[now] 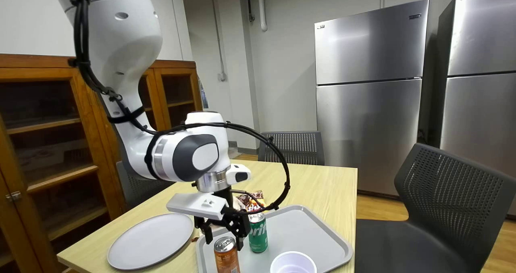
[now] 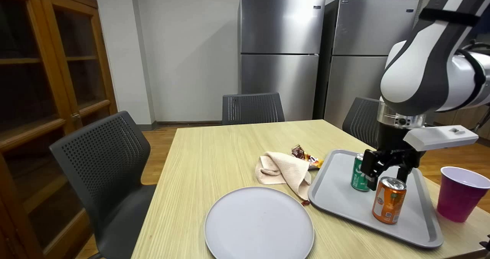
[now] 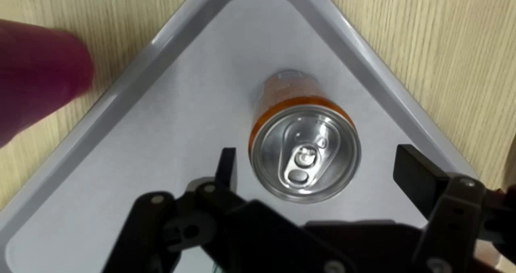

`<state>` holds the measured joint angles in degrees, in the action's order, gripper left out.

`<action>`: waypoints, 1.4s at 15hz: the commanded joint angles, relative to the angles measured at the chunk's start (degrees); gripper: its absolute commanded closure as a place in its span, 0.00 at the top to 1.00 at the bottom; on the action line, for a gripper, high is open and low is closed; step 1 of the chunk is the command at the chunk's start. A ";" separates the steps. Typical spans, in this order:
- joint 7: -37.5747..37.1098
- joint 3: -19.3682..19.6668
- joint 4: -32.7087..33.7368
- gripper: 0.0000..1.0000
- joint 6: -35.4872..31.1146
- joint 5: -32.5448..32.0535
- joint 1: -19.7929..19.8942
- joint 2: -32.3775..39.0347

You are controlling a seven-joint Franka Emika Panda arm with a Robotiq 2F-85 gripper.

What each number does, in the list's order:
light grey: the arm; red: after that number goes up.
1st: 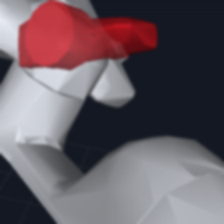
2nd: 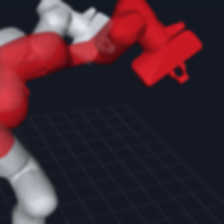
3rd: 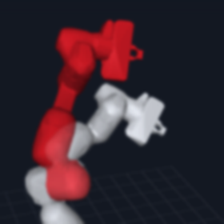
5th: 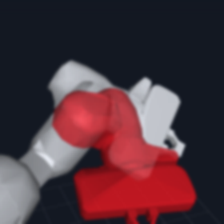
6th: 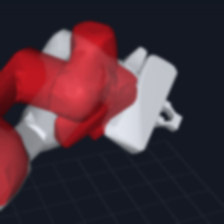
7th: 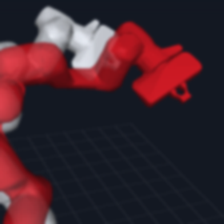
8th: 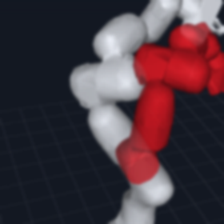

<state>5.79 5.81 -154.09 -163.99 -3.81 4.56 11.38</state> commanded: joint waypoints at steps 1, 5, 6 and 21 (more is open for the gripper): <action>-0.80 0.94 -3.51 1.00 -0.53 -3.38 -0.81 -6.39; -1.35 0.56 -4.85 1.00 0.08 -6.79 -0.90 -10.52; -1.19 0.15 -5.14 1.00 0.06 -7.04 -0.93 -11.21; -0.21 -5.53 -4.64 1.00 0.07 -0.97 -5.49 -12.03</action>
<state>5.51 0.63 -158.76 -164.05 -4.82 -1.30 -0.60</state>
